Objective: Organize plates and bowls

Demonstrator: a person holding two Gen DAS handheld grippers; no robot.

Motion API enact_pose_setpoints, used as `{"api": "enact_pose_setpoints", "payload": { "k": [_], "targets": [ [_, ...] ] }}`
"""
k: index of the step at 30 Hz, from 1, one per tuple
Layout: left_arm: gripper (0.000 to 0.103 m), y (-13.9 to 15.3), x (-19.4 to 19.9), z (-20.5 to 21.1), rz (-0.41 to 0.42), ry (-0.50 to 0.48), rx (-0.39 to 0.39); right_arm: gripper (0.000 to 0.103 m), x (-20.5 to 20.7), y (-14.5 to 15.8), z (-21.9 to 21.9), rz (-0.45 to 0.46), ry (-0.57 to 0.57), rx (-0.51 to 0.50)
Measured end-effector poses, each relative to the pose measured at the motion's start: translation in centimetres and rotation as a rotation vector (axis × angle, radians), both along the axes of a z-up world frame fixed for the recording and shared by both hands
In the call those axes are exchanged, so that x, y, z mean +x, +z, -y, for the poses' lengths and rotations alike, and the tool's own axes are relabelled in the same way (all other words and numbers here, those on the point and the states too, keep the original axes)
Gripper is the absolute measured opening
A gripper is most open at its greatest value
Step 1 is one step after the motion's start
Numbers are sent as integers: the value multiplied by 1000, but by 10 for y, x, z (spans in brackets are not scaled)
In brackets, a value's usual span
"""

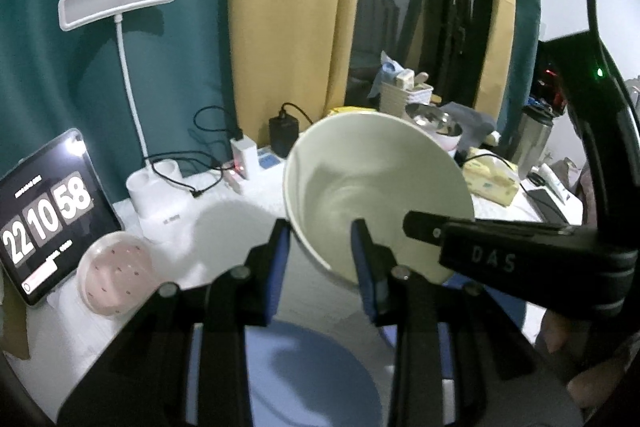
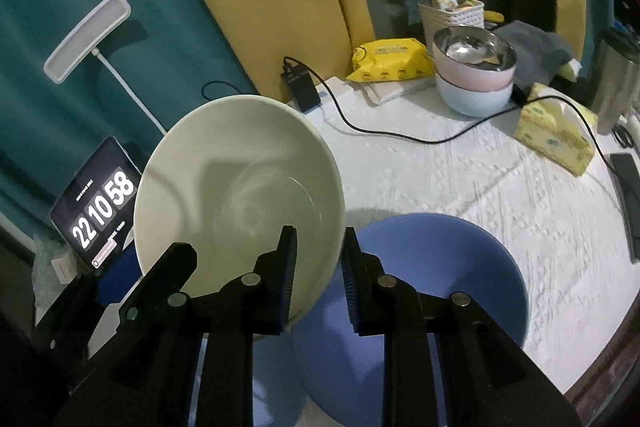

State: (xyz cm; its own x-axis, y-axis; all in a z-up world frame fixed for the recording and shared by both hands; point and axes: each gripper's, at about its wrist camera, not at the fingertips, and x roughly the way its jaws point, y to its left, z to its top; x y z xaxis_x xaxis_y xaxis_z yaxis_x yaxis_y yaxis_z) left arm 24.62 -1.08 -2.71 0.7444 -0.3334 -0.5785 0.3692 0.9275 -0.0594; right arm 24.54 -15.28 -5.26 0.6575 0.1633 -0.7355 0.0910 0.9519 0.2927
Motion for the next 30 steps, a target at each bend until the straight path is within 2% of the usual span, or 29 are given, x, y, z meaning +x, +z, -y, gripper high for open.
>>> {"api": "enact_pose_setpoints", "payload": {
  "k": [17,30],
  "targets": [
    [32,-14,-33,51,-33,-47,30,24,-39,-18,50,-30,-23,36],
    [32,-51,-36,78,-134,-33,74,24,-44,-50,80,-81,-18,71]
  ]
}}
